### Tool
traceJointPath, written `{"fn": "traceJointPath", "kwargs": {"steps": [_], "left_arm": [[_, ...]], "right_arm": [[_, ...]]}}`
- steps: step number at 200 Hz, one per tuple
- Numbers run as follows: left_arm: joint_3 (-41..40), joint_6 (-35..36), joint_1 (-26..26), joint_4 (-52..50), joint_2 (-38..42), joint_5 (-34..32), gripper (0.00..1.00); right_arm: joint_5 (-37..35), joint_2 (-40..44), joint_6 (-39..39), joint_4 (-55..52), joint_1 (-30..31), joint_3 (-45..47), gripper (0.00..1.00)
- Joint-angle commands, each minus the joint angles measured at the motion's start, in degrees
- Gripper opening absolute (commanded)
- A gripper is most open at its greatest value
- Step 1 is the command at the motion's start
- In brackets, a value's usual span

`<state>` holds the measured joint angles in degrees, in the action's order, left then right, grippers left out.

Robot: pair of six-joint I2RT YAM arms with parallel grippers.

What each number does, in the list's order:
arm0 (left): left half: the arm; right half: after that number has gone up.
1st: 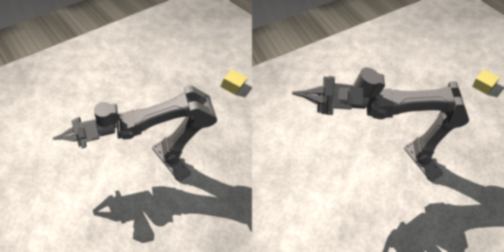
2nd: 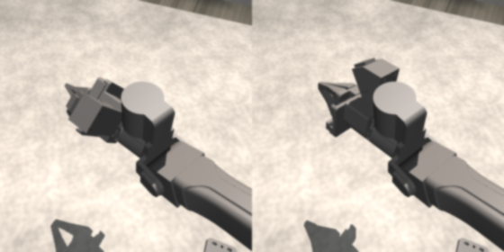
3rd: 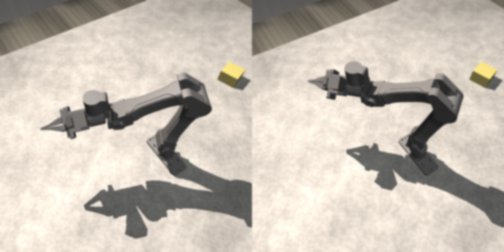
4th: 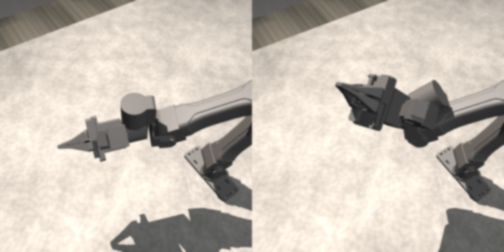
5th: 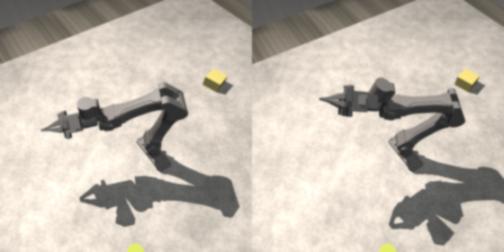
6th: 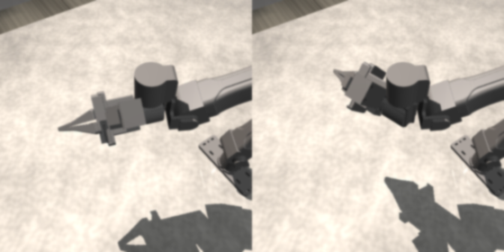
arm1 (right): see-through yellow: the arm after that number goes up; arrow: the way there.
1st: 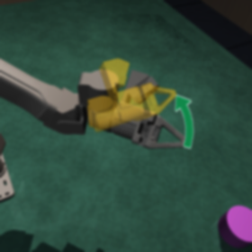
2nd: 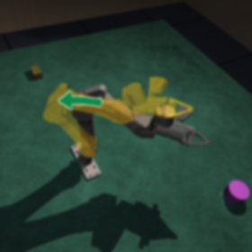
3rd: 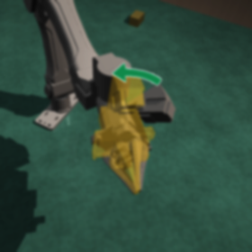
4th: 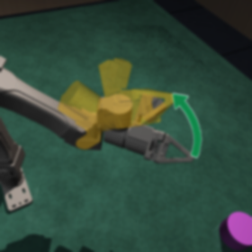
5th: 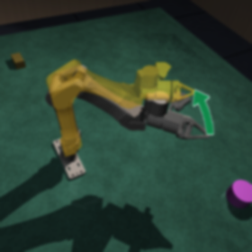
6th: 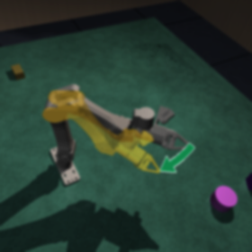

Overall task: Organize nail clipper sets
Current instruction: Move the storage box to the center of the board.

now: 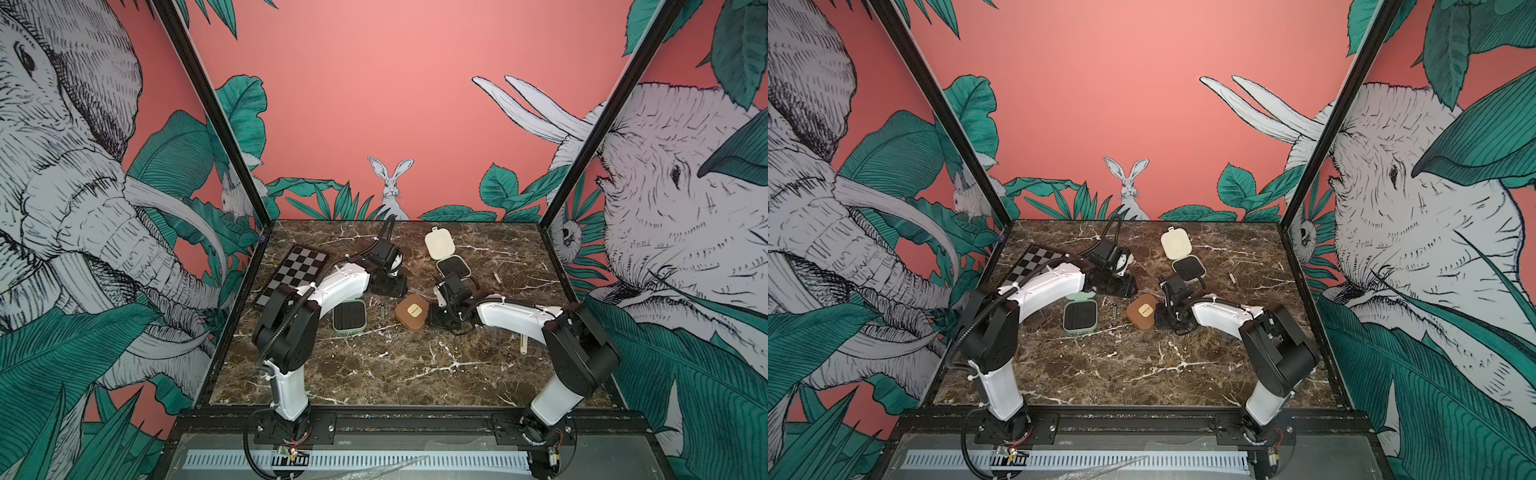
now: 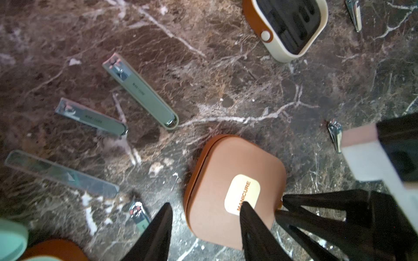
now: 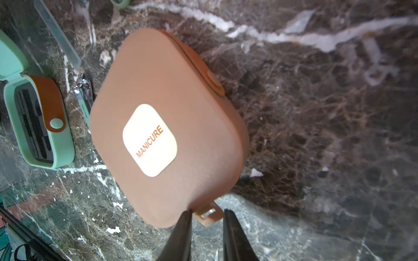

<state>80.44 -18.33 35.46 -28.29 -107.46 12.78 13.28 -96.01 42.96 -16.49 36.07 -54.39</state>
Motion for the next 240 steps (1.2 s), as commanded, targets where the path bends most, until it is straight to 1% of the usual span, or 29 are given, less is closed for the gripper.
{"fn": "traceJointPath", "kwargs": {"steps": [1, 37, 56, 73, 100, 123, 147, 177, 180, 190, 213, 224, 240], "left_arm": [[1.66, 2.97, -0.04, -4.03, -2.89, 4.15, 0.51], [0.07, 2.61, 0.01, -3.08, -4.73, 6.55, 0.51], [-1.01, 2.42, 0.04, -2.71, -5.0, 6.21, 0.51], [-2.25, 1.76, 0.13, -1.11, -4.72, 7.7, 0.5], [-3.52, 1.03, 1.49, -0.17, -3.6, 8.82, 0.46], [-5.94, -0.16, 2.71, 0.86, -2.23, 8.73, 0.41], [-10.0, -2.88, 3.37, 2.2, -0.02, 7.62, 0.37], [-14.56, -6.48, 4.35, 3.84, 2.35, 6.66, 0.35], [-14.79, -6.75, 5.92, 3.91, 2.45, 6.65, 0.35], [-15.43, -7.51, 6.98, 4.18, 2.44, 6.48, 0.34], [-15.95, -8.89, 8.25, 4.39, 1.17, 5.8, 0.34], [-16.22, -9.64, 8.38, 4.56, 0.48, 5.47, 0.32], [-16.71, -10.75, 8.4, 4.82, 0.0, 4.54, 0.3]], "right_arm": [[-3.43, -0.98, -1.03, -5.48, -0.62, 0.09, 0.26], [-3.36, -1.33, -1.61, -5.75, -0.83, -0.55, 0.26], [-3.26, -1.85, -2.24, -6.28, -0.92, -1.09, 0.26], [-3.29, -2.49, -3.25, -7.11, -0.96, -1.63, 0.26], [-3.77, -3.2, -5.3, -8.9, -1.45, -2.62, 0.25], [-3.74, -3.79, -8.45, -11.12, -1.88, -4.18, 0.25], [-3.06, -5.38, -14.18, -15.18, -2.01, -7.05, 0.25], [-3.69, -7.33, -19.22, -18.97, -2.4, -9.43, 0.25], [-3.83, -7.47, -19.54, -19.24, -2.39, -9.65, 0.25], [-3.76, -7.78, -20.39, -19.86, -2.49, -10.36, 0.25], [-2.93, -7.24, -20.38, -19.95, -2.5, -11.35, 0.3], [-2.59, -6.17, -19.04, -19.49, -2.46, -11.47, 0.35], [-2.92, -4.51, -17.17, -19.4, -2.46, -11.74, 0.38]]}}
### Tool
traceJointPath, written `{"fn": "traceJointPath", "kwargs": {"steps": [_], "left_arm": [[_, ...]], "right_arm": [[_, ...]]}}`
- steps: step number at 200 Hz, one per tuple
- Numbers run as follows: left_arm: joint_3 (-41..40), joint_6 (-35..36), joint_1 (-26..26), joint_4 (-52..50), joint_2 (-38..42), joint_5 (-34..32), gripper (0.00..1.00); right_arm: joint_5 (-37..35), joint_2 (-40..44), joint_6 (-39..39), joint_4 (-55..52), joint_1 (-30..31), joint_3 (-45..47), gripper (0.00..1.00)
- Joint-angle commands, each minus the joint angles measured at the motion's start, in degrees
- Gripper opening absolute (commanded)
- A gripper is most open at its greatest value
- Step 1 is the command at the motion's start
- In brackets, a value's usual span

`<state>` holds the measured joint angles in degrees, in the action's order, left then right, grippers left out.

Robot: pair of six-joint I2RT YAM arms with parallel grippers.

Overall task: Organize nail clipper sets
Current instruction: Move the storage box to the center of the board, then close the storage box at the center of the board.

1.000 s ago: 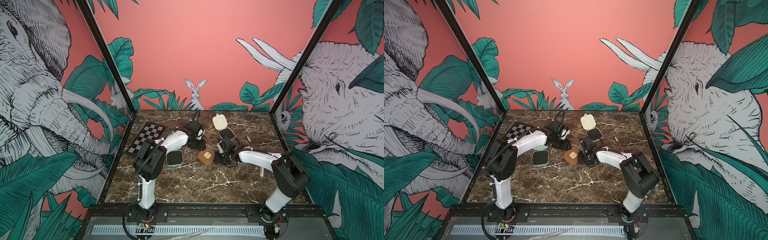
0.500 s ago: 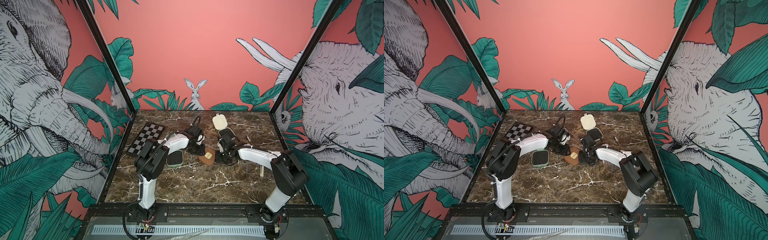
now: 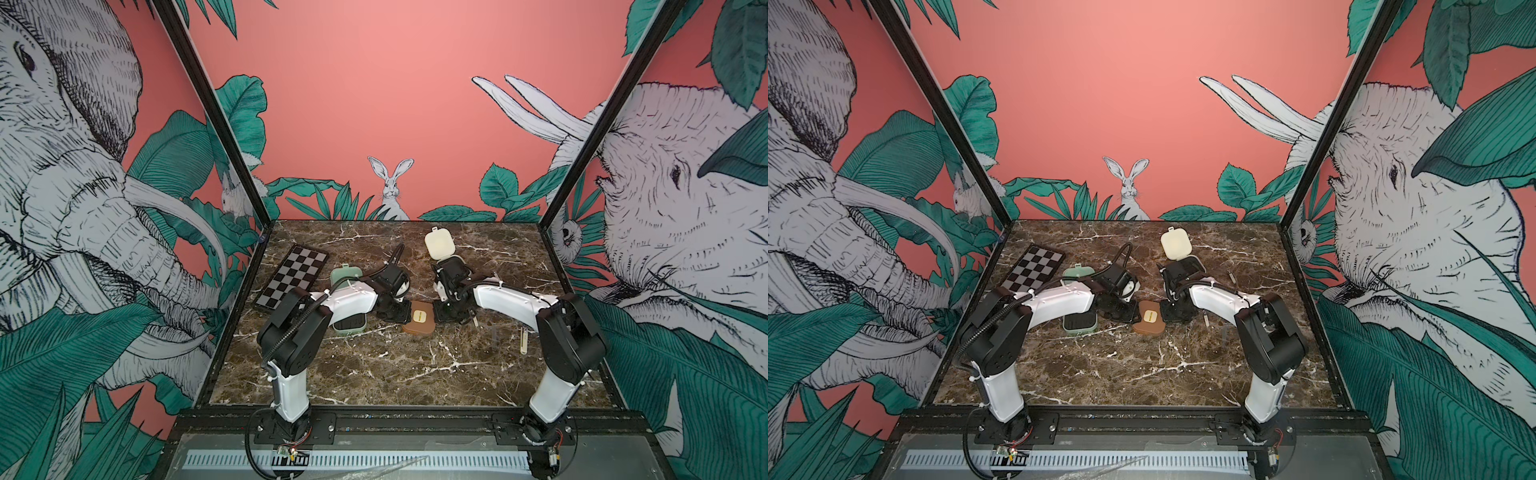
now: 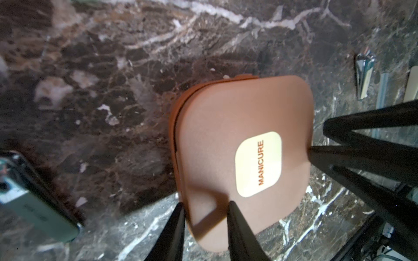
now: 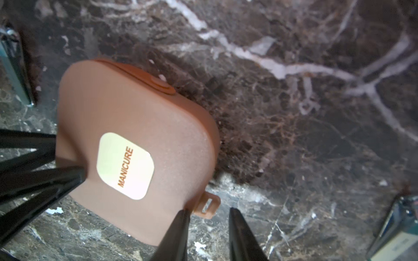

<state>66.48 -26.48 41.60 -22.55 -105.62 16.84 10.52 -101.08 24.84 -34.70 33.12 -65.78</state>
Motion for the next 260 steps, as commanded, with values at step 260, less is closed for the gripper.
{"fn": "traceJointPath", "kwargs": {"steps": [260], "left_arm": [[-3.99, -4.37, 2.32, -0.9, -2.57, -0.94, 0.27]], "right_arm": [[-0.92, 3.71, 18.75, 12.59, 0.28, 10.67, 0.39]]}}
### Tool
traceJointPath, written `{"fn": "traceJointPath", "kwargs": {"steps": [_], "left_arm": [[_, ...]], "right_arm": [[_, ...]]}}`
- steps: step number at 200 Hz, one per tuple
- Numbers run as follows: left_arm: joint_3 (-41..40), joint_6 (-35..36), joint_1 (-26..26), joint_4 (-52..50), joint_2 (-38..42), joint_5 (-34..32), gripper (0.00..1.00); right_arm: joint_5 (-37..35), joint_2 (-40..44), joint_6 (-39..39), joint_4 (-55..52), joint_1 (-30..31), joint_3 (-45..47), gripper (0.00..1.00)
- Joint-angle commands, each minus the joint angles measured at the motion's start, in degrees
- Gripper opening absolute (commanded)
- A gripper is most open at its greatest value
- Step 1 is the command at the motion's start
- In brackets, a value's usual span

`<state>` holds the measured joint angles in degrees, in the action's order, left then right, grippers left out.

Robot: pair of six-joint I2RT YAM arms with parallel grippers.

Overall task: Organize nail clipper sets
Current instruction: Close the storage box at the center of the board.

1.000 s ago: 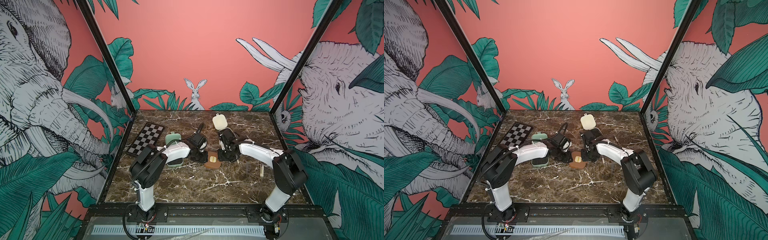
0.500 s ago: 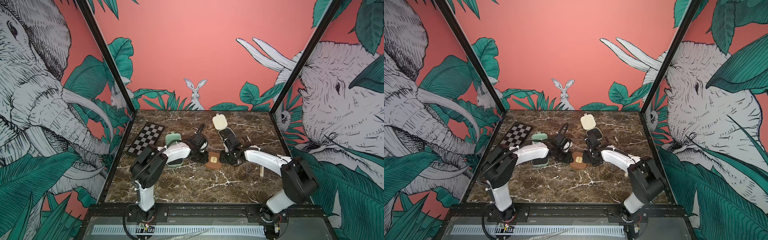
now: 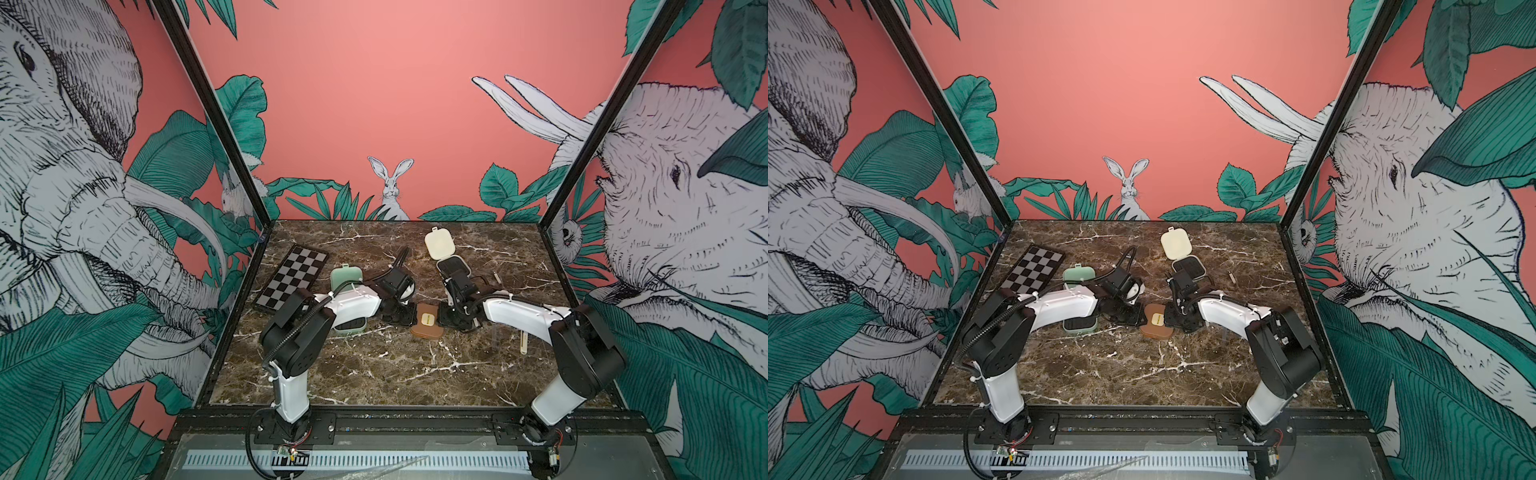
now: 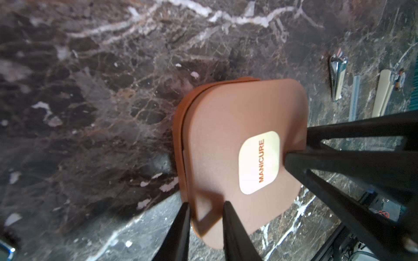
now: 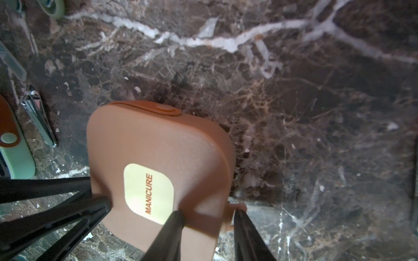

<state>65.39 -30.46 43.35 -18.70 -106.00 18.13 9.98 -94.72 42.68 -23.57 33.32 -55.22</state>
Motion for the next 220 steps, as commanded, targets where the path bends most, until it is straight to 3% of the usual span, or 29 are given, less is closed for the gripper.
{"fn": "traceJointPath", "kwargs": {"steps": [1, 44, 117, 175, 220], "left_arm": [[-2.9, -0.39, 0.54, -4.71, -2.2, -2.22, 0.27], [-3.02, -0.65, 0.59, -3.92, -2.27, -1.82, 0.26], [-2.38, -0.74, 0.74, -3.4, -3.34, -1.17, 0.26], [-1.94, -0.41, 0.7, -4.16, -3.84, -1.87, 0.25], [-1.58, -0.39, 0.71, -4.42, -4.31, -2.05, 0.24]], "right_arm": [[-0.39, -2.7, 0.92, 1.49, 0.08, 0.11, 0.39], [-0.2, -4.72, 0.04, 2.42, 0.08, 0.4, 0.37], [7.68, -8.39, 5.92, 19.6, 0.1, 7.89, 0.32], [0.42, -8.64, -0.54, 6.91, 0.17, 3.58, 0.35], [-1.17, -9.52, -2.79, 3.95, 0.15, 1.47, 0.37]]}}
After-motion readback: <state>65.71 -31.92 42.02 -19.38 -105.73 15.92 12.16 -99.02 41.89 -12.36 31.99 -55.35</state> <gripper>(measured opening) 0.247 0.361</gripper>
